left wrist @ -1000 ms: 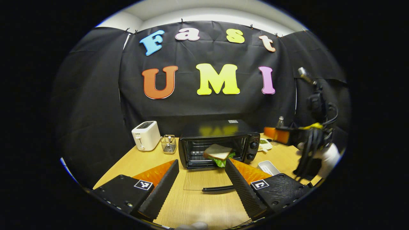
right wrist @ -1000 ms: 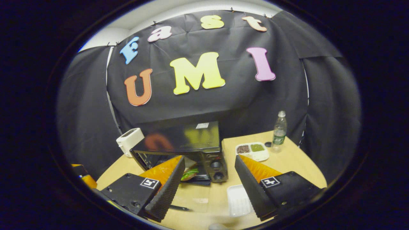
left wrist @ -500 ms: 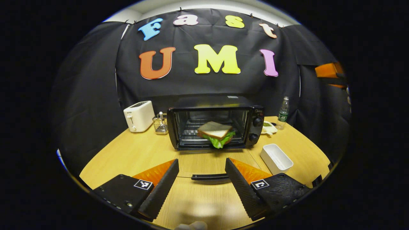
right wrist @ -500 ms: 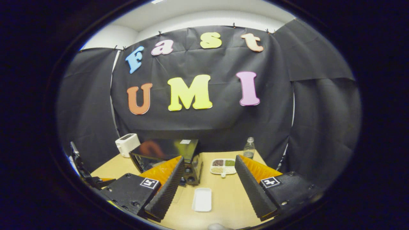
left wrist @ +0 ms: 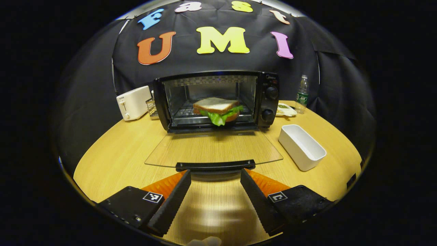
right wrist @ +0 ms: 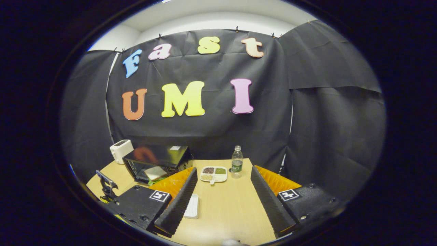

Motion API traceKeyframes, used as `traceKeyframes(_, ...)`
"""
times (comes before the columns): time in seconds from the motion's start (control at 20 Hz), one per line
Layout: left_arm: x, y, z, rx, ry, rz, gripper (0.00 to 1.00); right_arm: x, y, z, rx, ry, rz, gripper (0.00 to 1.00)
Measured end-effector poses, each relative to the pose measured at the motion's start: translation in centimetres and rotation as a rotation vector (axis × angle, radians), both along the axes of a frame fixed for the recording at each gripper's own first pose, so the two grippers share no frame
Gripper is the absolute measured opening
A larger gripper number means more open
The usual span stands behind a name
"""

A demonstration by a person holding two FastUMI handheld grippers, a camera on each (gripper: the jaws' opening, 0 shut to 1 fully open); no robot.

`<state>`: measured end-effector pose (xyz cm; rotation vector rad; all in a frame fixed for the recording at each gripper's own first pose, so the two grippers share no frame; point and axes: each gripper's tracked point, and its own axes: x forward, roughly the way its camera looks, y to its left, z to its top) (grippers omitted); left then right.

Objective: Open the electric oven with the left hand, put the food in, and close the electric oven.

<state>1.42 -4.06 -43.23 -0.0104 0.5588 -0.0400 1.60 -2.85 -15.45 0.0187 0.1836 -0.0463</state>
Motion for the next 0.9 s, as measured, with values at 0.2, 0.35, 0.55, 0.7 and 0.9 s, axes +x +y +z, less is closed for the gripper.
traceKeyframes(0.2,-0.1,0.2,-1.9,0.024,0.043,0.019,0.96,-0.5,-1.3,-1.0,-0.009,0.024,-0.014,1.00)
traceKeyframes(0.35,0.5,0.1,-2.4,0.021,0.050,0.035,0.96,-0.5,-1.7,-1.8,0.012,0.043,-0.013,0.90)
traceKeyframes(0.55,0.7,0.0,-2.3,0.014,0.057,0.026,0.96,-0.3,-2.2,-2.6,0.034,0.062,-0.018,0.90)
traceKeyframes(0.7,0.9,-0.1,-2.3,0.006,0.061,0.023,0.96,0.0,-2.2,-2.7,0.047,0.060,-0.019,0.90)
traceKeyframes(0.9,1.0,-0.4,-1.2,0.013,0.043,0.005,0.95,0.4,-1.7,-2.4,0.042,0.055,-0.008,0.90)
